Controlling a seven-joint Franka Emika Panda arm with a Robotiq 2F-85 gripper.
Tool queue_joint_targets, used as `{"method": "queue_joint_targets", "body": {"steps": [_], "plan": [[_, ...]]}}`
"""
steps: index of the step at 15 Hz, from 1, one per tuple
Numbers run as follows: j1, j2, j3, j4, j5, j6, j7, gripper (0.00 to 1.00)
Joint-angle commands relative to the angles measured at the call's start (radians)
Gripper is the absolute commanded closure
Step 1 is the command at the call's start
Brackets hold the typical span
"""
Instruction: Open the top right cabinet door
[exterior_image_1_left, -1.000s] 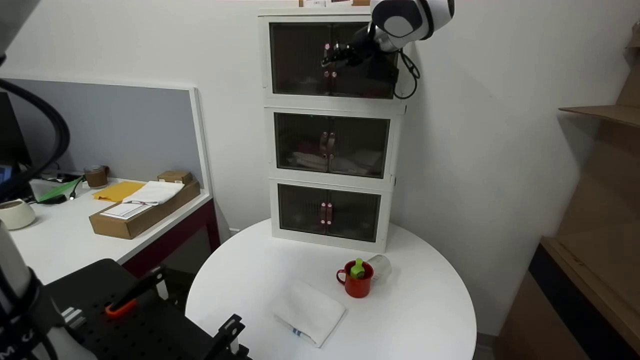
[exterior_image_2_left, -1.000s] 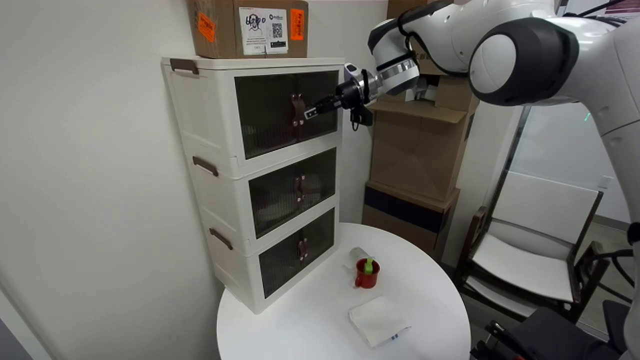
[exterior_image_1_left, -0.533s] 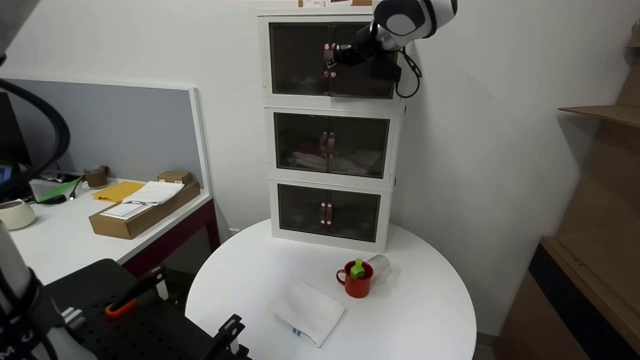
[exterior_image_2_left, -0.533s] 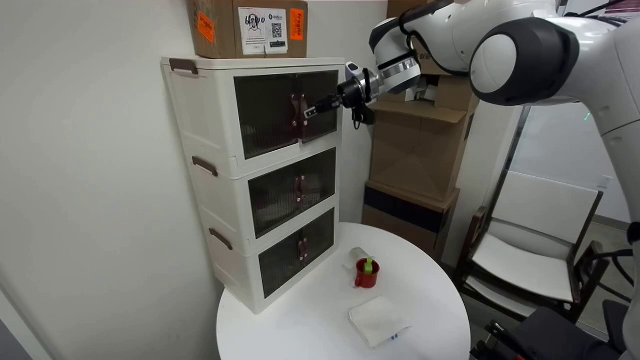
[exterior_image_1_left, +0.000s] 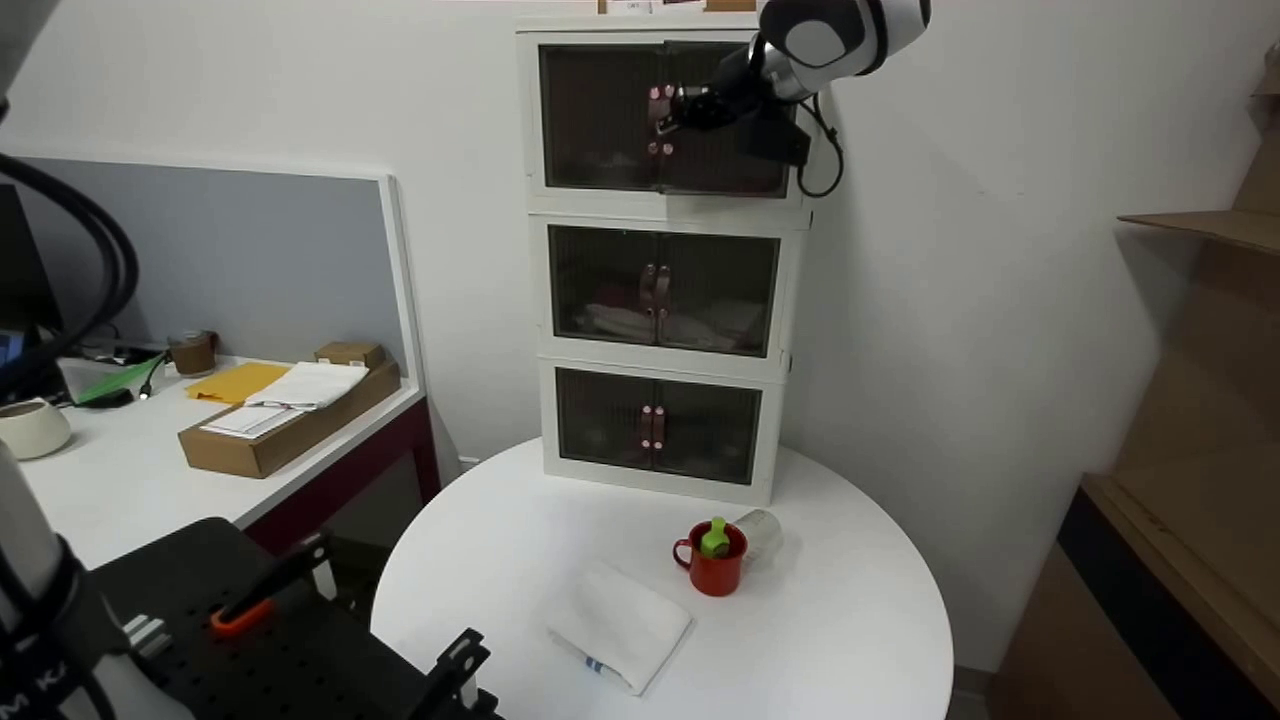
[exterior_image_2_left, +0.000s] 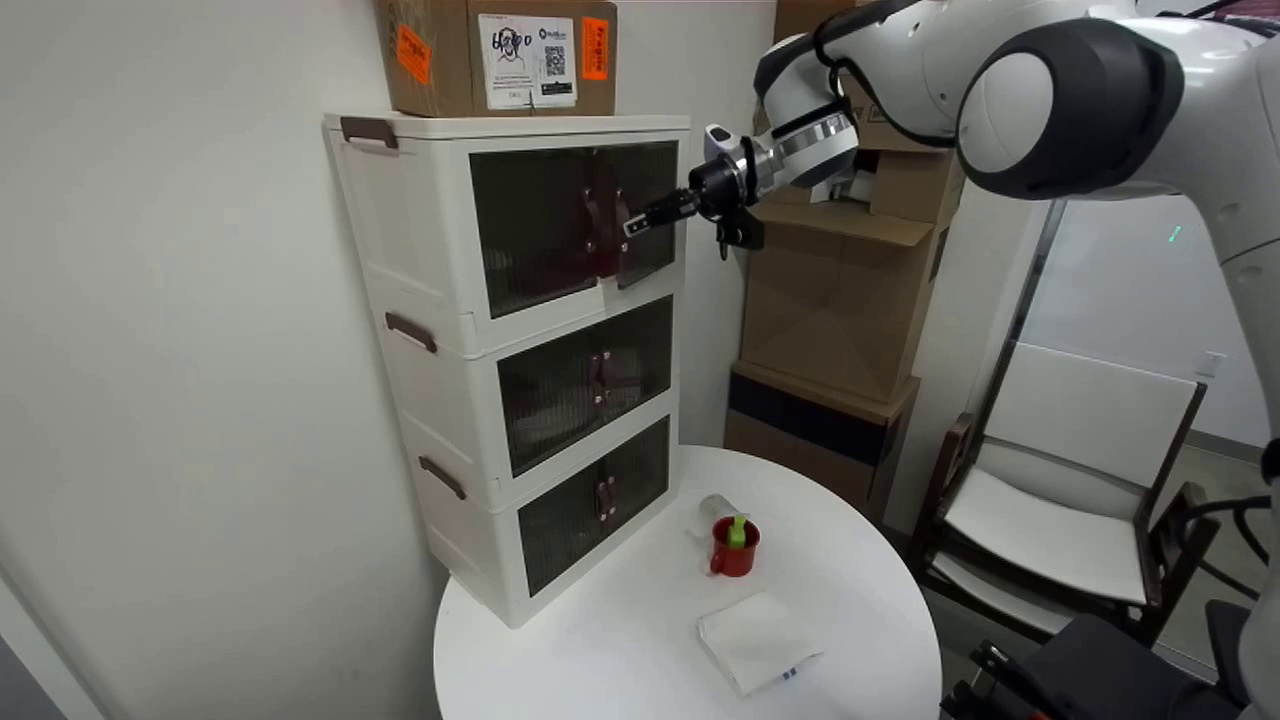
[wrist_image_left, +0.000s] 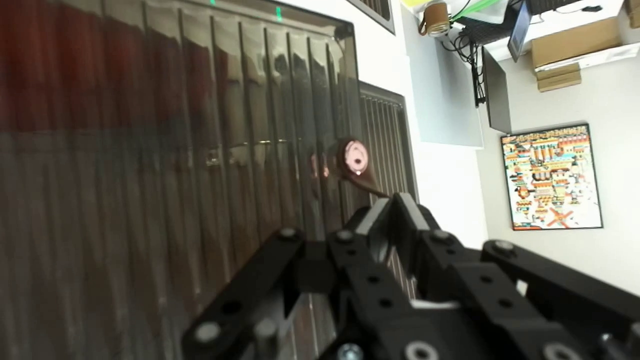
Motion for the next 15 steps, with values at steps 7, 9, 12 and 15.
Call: {"method": "queue_joint_targets", "body": {"steps": [7, 9, 12, 15], "plan": [[-0.059, -0.210, -0.036, -0.294, 0.075, -0.010, -0.083, 0.60], [-0.066, -0.253, -0.056, -0.332, 0.096, -0.009, -0.096, 0.45], [-0.061, -0.306, -0.087, -0.365, 0.108, 0.008, -0.095, 0.23], [-0.040, -0.363, -0.114, -0.383, 0.100, 0.043, 0.015, 0.02]]}}
